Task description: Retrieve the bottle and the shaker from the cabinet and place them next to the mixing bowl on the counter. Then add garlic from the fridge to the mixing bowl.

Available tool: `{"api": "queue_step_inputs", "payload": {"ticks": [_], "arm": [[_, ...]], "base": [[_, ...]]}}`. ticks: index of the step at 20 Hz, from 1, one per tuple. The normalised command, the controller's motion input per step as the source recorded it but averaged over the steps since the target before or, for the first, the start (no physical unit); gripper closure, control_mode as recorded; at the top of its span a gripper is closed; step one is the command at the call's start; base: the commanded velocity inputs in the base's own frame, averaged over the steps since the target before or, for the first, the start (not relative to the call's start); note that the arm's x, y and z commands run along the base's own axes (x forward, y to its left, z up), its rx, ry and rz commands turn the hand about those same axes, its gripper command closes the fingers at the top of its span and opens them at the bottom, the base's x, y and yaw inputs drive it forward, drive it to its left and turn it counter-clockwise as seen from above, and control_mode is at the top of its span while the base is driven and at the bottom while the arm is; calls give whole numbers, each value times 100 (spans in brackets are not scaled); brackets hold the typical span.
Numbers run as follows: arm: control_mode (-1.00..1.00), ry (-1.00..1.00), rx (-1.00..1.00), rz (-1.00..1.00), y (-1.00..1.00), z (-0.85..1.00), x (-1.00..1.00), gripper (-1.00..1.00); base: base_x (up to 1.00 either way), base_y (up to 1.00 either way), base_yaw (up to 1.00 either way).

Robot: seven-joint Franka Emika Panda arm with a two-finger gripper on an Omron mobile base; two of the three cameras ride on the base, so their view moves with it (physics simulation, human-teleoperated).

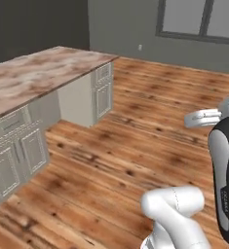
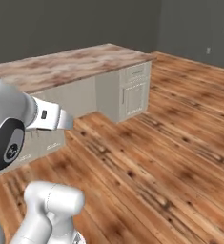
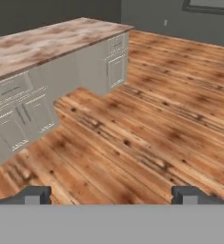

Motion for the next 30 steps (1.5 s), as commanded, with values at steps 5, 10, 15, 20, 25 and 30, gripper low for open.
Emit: {"api": "queue_step_inputs", "payload": {"ticks": [5, 10, 15, 20, 25, 30], "arm": [[100, 0, 0, 0, 0, 0, 0, -100], [100, 0, 0, 0, 0, 0, 0, -100], [100, 0, 0, 0, 0, 0, 0, -100], [100, 0, 0, 0, 0, 0, 0, -100], [100, 0, 0, 0, 0, 0, 0, -100], [100, 0, 0, 0, 0, 0, 0, -100]], "base": [[97, 0, -56], [96, 1, -42], [83, 1, -40], [100, 34, -40], [100, 46, -37], [100, 58, -33]]}}
